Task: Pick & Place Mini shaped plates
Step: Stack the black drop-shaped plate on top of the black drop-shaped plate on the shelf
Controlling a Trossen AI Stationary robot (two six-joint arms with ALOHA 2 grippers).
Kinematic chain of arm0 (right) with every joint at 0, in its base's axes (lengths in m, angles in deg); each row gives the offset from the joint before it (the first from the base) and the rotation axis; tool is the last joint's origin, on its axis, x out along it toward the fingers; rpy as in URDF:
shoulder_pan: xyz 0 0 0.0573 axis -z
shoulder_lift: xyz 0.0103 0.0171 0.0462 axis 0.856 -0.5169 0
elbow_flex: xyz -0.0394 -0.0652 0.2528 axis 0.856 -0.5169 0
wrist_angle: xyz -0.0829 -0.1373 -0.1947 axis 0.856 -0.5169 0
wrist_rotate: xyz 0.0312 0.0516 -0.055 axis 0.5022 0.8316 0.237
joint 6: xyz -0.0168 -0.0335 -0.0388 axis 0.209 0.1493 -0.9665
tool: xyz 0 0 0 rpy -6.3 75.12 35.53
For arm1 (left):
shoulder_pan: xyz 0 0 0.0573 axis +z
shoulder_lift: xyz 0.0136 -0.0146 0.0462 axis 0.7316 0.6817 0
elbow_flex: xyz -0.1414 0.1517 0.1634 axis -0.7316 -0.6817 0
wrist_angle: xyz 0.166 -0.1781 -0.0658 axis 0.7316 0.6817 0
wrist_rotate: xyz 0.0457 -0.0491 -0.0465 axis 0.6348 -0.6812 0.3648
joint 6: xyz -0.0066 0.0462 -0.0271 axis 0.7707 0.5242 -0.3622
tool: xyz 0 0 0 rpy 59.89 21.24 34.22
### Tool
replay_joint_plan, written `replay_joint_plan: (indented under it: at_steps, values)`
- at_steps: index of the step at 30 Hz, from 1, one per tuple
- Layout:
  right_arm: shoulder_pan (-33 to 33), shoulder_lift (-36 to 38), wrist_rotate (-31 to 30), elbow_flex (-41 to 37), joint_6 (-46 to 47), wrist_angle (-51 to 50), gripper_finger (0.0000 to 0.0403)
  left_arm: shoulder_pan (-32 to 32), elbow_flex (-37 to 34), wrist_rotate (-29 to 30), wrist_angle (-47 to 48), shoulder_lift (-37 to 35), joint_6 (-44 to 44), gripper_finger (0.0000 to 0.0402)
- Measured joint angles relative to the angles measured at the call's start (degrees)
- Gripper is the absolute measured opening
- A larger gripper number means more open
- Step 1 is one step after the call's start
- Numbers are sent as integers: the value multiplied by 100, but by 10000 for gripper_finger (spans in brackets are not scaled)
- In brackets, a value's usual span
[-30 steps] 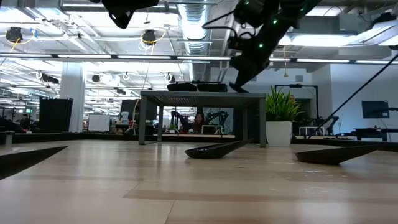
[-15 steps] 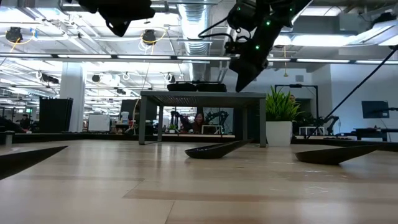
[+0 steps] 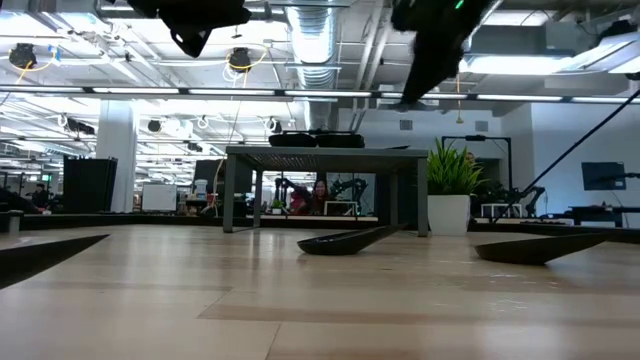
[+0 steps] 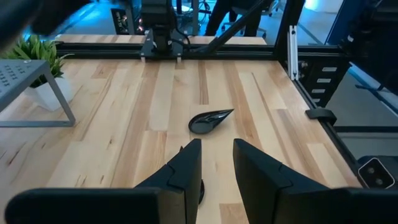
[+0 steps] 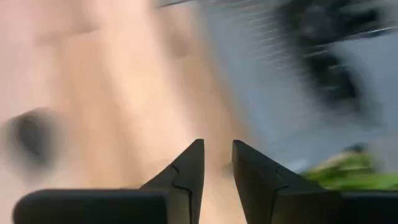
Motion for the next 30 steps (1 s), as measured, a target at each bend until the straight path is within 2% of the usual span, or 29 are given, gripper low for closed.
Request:
replay_joint_plan:
  at_steps: [2, 4, 9, 14, 18, 22, 30]
  values:
    - [-403, 155, 595, 0, 144, -281, 77, 0, 0, 0, -1, 0, -21, 94]
    - [-896, 191, 932, 0, 245, -508, 77, 0, 0, 0, -1, 0, -84, 94]
    - [-2164, -231, 1002, -2, 890, -462, 77, 0, 0, 0, -28, 0, -124, 94]
    - [-3051, -1128, 944, -4, 810, 308, 77, 0, 0, 0, -46, 0, -124, 94]
    - [-3288, -1899, 550, 0, 423, 1201, 77, 0, 0, 0, -88, 0, -124, 94]
    - [-3235, -2520, 114, 218, 24, 1420, 77, 0, -2, 0, -117, 0, -124, 94]
    - [-2905, -3414, 109, 759, -701, 1432, 77, 0, -2, 0, -126, 0, -124, 94]
